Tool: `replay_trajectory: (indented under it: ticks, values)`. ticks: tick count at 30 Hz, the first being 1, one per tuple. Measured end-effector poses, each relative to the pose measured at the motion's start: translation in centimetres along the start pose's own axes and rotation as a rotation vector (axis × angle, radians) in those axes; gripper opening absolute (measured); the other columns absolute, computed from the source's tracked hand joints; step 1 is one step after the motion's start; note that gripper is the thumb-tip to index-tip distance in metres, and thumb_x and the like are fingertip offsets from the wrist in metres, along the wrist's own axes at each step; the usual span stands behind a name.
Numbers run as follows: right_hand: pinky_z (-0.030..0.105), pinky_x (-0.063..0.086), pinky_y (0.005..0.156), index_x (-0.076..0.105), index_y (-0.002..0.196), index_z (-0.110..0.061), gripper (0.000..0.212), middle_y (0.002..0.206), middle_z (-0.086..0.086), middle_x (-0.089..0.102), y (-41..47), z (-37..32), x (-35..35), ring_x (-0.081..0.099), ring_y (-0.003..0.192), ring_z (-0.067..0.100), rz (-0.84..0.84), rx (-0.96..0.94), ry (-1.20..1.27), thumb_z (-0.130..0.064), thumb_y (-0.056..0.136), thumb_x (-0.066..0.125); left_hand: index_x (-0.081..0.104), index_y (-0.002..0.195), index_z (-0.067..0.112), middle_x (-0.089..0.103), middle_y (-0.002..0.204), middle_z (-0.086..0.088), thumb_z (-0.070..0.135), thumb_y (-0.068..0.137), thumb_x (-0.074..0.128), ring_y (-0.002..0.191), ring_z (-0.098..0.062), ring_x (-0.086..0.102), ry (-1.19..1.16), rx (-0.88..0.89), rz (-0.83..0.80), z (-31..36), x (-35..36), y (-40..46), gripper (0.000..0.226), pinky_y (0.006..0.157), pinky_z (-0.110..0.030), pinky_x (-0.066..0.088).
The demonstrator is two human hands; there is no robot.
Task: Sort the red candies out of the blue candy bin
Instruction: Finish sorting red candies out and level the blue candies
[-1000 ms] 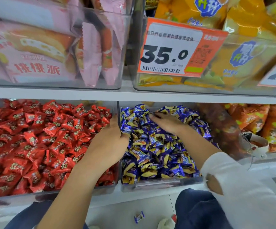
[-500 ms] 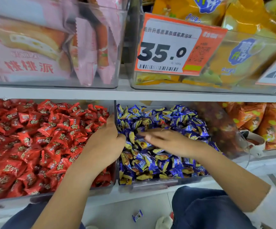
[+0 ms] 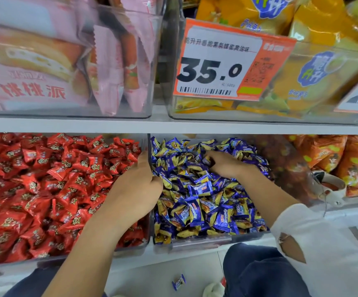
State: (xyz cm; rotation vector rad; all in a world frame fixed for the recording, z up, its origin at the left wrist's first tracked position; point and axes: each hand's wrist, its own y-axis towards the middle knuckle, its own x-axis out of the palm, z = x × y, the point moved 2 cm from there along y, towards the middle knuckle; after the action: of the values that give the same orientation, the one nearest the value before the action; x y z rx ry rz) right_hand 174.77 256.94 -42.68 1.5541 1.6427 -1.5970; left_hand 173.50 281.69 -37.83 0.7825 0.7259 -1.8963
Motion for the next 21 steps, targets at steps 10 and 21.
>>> replay_trajectory:
  ticks: [10,21]
  values:
    - [0.028,0.047,0.086,0.057,0.128,-0.022,0.042,0.116,0.003,0.064,-5.5,-5.3,0.3,0.060,0.102,0.017,0.085,-0.376,0.043,-0.031,0.088,0.064,0.052,0.118,0.001,0.044,0.066,-0.001,0.020,0.094,0.041,0.071,-0.025,0.049,-0.001,-0.014,-0.019,-0.1,-0.1,-0.2,0.032,0.059,-0.030,0.035]
    - [0.020,0.048,0.093,0.050,0.124,-0.044,0.055,0.123,-0.016,0.059,-11.6,-3.7,-0.9,0.059,0.105,-0.001,-0.012,-0.471,0.393,-0.029,0.078,0.075,0.028,0.138,0.023,0.055,0.085,0.000,0.017,0.091,0.046,0.063,-0.018,0.055,-0.086,0.060,0.033,-0.6,0.5,0.1,0.050,0.052,-0.031,0.036]
